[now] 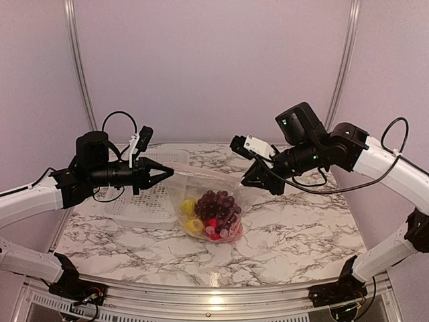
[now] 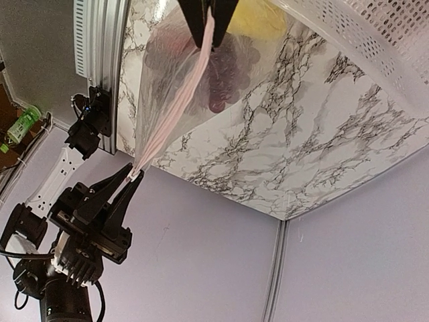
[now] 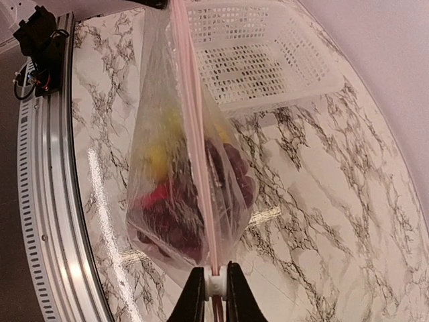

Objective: Place the food in the zip-top bag and seal the zipper
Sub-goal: Zip the zipper on the zipper food storage bag.

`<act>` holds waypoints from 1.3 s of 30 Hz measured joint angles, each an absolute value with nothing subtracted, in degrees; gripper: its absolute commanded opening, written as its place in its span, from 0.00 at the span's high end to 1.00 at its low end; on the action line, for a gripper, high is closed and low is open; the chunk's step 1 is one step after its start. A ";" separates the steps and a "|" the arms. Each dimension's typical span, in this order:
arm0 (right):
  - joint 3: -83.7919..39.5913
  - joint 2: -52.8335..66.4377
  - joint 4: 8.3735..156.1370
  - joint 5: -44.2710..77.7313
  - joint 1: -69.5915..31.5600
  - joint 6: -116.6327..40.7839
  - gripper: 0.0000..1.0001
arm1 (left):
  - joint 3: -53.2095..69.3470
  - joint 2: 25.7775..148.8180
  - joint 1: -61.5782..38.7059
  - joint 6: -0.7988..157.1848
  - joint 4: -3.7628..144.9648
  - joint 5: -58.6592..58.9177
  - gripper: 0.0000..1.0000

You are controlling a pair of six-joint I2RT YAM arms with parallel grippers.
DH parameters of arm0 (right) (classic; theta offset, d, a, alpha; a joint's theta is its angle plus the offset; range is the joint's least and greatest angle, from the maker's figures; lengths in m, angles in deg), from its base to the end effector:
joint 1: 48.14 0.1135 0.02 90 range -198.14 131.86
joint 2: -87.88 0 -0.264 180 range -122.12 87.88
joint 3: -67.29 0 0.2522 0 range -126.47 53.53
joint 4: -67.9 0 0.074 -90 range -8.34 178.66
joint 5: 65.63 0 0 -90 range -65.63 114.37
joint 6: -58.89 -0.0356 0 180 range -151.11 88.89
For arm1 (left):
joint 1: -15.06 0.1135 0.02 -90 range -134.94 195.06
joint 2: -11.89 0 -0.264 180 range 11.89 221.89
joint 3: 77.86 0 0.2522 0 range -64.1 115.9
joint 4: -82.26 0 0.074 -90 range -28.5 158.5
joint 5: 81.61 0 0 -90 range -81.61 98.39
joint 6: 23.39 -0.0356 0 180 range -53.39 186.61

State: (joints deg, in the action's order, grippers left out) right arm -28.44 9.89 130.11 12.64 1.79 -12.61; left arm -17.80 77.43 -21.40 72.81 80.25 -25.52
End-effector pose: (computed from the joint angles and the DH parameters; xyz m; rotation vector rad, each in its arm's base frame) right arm 0.1766 0.2212 0.3723 -1.4241 1.9118 0.5062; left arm 0.2008 -0.1731 0.3162 0.8998 1.5521 -1.0452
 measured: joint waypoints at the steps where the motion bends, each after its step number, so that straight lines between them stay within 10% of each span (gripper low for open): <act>1: -28.11 10.26 130.19 12.93 1.75 -12.61 0.90 | -17.84 77.41 -21.27 72.88 80.25 -25.52 1.00; 12: -23.19 15.42 132.82 14.46 1.33 -13.07 0.88 | -18.34 77.17 -19.81 73.68 80.27 -25.39 1.00; 19: -25.27 14.35 136.42 13.98 0.67 -14.14 0.28 | -18.50 77.21 -18.65 74.82 80.68 -24.65 1.00; 39: -53.49 -2.79 126.52 6.22 0.00 -21.15 0.29 | -15.92 84.77 -18.63 85.27 92.66 -25.11 1.00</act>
